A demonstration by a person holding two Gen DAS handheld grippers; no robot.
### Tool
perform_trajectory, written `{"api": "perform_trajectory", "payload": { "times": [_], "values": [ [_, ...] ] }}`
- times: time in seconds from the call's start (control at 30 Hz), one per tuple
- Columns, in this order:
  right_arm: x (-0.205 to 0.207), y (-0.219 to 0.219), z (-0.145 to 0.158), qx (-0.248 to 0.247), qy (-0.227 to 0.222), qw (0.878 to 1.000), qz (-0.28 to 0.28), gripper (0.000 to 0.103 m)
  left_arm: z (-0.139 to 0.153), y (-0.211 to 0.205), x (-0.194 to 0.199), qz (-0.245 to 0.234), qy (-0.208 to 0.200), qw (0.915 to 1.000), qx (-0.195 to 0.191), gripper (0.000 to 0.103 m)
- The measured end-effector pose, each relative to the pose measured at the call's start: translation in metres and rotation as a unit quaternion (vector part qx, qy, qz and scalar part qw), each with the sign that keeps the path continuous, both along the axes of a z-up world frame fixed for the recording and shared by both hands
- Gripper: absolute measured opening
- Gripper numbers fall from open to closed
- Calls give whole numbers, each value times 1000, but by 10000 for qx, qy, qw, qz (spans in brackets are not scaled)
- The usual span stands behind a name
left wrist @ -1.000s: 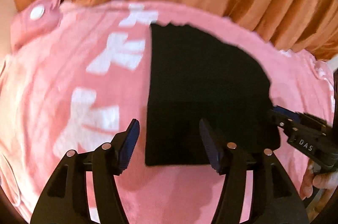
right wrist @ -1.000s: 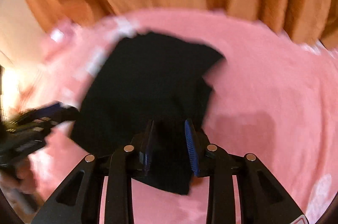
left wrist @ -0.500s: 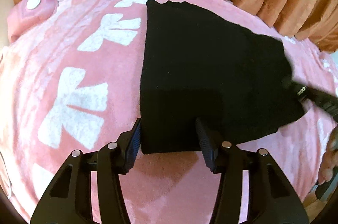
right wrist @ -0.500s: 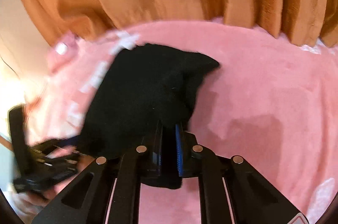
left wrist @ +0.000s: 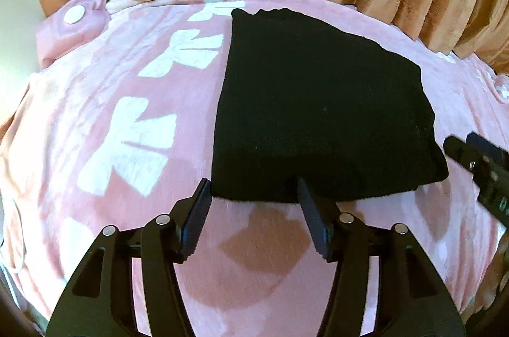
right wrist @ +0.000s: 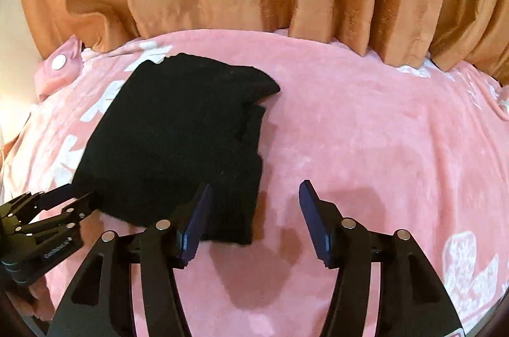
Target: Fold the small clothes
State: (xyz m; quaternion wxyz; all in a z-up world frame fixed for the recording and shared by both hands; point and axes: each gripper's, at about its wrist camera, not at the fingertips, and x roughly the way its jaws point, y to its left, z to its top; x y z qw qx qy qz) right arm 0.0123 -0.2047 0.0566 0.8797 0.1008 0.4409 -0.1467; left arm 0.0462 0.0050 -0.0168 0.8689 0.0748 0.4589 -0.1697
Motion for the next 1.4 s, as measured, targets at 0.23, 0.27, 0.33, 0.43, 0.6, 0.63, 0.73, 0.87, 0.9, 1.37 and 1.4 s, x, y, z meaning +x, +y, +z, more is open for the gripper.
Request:
{"api": "perform_trajectory", "payload": {
  "times": [0.23,0.27,0.33,0.43,0.6,0.63,0.73,0.87,0.9,1.37,1.4],
  "values": [
    [-27,10,-15,-87,193,9996,-199,67,-2,4,-14,288,-82,9995,113,60],
    [-30,10,-18,-68,234,9994,-245,67,-4,5,-17,316,-121,9993,183,60],
    [-37,10,-24,-29,285,9991,-316,68,-8,5,-20,333,-191,9988,308,60],
    [-44,10,-29,4,310,9987,-409,68,-11,8,-25,395,-301,9976,473,60],
    [-52,11,-29,-70,284,9984,-483,69,-11,15,-33,543,-344,9969,448,61],
    [-53,11,-29,-79,283,9983,-494,69,-11,15,-35,575,-315,9970,419,61],
    [-54,11,-30,-77,300,9982,-516,69,-13,16,-42,578,-344,9967,445,61],
    [-56,17,-32,-170,343,9979,-514,70,-12,13,-50,456,-539,9957,594,66],
    [-56,19,-32,-234,357,9978,-505,73,-12,14,-52,467,-546,9957,592,68],
    [-57,34,-38,-232,369,9983,-382,73,-17,14,-55,490,-488,9958,606,72],
    [-57,35,-38,-227,369,9984,-366,73,-17,14,-55,493,-488,9958,605,72]
  ]
}}
